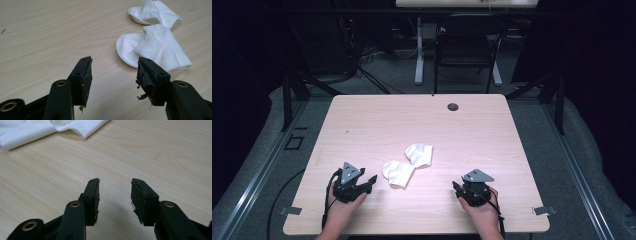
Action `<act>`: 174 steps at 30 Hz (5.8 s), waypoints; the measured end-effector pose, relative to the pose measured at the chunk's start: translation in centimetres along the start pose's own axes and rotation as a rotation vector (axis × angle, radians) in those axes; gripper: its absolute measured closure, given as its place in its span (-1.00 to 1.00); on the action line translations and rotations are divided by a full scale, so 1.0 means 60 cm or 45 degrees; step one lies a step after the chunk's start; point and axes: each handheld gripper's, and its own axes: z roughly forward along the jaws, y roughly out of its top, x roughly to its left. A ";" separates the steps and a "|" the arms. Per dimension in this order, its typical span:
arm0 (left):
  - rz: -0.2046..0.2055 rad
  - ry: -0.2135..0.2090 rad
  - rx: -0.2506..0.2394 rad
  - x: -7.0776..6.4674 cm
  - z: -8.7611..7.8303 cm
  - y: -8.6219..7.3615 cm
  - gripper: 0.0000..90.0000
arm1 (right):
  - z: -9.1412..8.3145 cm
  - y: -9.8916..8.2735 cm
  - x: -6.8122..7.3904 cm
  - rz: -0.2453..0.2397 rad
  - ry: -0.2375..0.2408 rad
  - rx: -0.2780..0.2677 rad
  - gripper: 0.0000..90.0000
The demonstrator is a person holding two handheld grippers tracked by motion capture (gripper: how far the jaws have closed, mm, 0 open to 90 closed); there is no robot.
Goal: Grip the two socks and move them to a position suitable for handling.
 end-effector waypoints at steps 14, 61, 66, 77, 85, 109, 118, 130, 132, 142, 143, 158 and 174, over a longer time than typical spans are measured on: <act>-0.062 -0.017 0.025 0.007 0.001 0.012 0.10 | 0.004 0.007 0.016 -0.010 0.001 0.006 0.33; 0.050 -0.141 0.220 -0.029 0.089 0.036 0.98 | 0.001 0.015 0.022 0.007 0.087 -0.019 0.59; 0.033 -0.170 0.219 -0.048 0.065 0.030 0.98 | -0.005 0.019 0.034 -0.023 0.114 -0.028 0.67; 0.121 -0.119 0.197 -0.086 0.038 0.013 0.98 | -0.011 0.036 0.085 -0.130 0.117 -0.031 0.62; 0.175 -0.130 0.188 -0.095 0.049 0.006 0.99 | 0.002 0.055 0.117 -0.256 0.138 0.003 0.56; 0.170 -0.131 0.171 -0.066 0.065 0.015 0.88 | 0.090 0.084 0.160 -0.416 0.265 0.045 0.82; 0.180 -0.173 0.196 -0.077 0.069 0.010 0.98 | 0.102 0.075 0.173 -0.450 0.301 0.082 0.85; 0.165 -0.249 0.222 -0.098 0.048 -0.001 0.99 | 0.070 0.062 0.173 -0.471 0.294 0.184 0.91; 0.165 -0.251 0.225 -0.100 0.046 -0.002 0.99 | 0.068 0.061 0.173 -0.453 0.297 0.181 0.90; 0.115 -0.184 0.131 -0.074 0.015 0.012 0.58 | 0.041 0.085 0.193 -0.395 0.332 0.071 0.70; 0.104 -0.174 0.125 -0.070 0.013 0.013 0.56 | 0.043 0.087 0.202 -0.395 0.348 0.058 0.68; 0.076 -0.161 0.117 -0.054 0.010 0.013 0.52 | 0.089 0.087 0.259 -0.481 0.364 0.118 0.59; 0.131 -0.196 0.141 -0.074 0.020 0.010 0.52 | 0.072 0.091 0.246 -0.457 0.358 0.062 0.96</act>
